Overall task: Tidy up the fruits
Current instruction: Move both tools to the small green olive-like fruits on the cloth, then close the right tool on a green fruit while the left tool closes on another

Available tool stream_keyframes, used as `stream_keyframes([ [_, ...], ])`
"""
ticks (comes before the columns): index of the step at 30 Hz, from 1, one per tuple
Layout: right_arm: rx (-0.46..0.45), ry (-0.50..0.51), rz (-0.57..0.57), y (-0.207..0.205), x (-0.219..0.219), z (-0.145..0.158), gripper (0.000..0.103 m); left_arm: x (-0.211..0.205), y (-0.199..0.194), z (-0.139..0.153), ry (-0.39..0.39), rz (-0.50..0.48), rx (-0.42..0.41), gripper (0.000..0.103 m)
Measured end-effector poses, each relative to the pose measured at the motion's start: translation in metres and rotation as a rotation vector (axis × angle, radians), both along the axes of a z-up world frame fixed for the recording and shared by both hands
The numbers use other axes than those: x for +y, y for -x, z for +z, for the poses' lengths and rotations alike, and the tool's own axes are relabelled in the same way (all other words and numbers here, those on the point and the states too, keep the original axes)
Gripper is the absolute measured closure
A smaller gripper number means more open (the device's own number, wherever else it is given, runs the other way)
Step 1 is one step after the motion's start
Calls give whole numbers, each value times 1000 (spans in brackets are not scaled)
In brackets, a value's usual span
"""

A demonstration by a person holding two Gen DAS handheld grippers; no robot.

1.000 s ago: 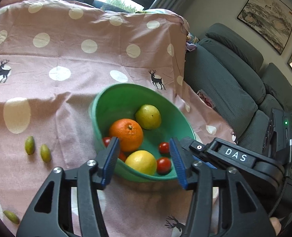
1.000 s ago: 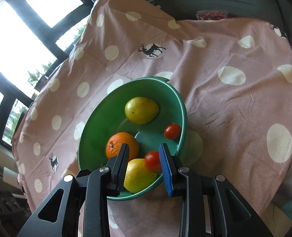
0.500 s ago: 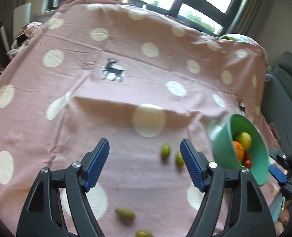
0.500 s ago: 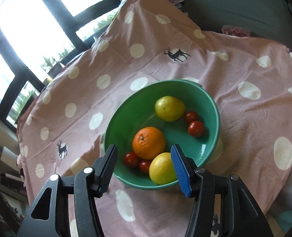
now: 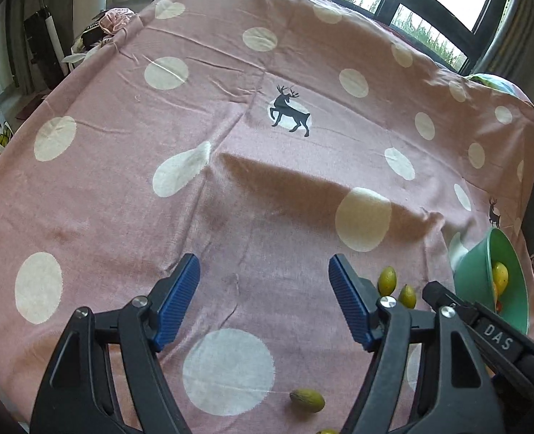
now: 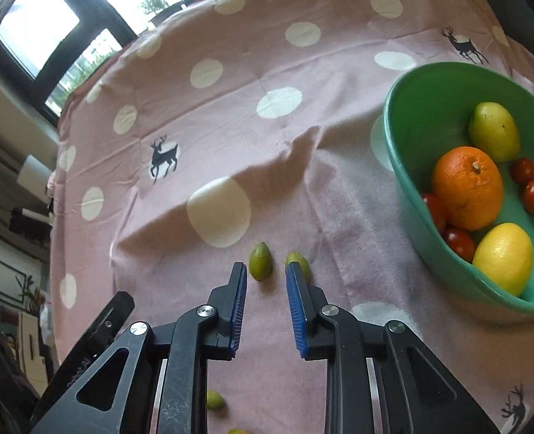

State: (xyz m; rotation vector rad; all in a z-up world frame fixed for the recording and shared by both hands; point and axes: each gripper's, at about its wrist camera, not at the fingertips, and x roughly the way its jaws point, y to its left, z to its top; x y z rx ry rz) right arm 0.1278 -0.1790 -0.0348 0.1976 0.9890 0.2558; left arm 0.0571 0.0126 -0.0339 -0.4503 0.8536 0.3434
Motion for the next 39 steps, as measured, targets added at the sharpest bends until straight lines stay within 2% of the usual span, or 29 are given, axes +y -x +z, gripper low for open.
stream_keyframes([
  [3,-10,52,-12,-2,4,-4,78,-1,-2,1,23,-12,-13,30],
  [8,-8,81,-40,-8,-1,-11,78,-10,-11,-3,93,-52,-21,34],
  [12,27,59,-35,-14,-3,-18,82,-16,-19,-9,104,-65,-2,40],
  [16,35,115,-26,-18,6,-23,86,-14,-22,-13,119,-64,4,42],
  [27,40,109,-11,-18,6,-26,85,-18,-28,-15,147,-80,4,42],
  [31,88,67,10,-23,8,-35,85,-18,-28,-16,142,-77,7,42],
  [33,76,81,13,-22,10,-35,85,-17,-28,-17,151,-76,7,42],
  [39,75,39,-39,-19,-4,-31,85,-22,-34,-15,186,-119,-24,44],
])
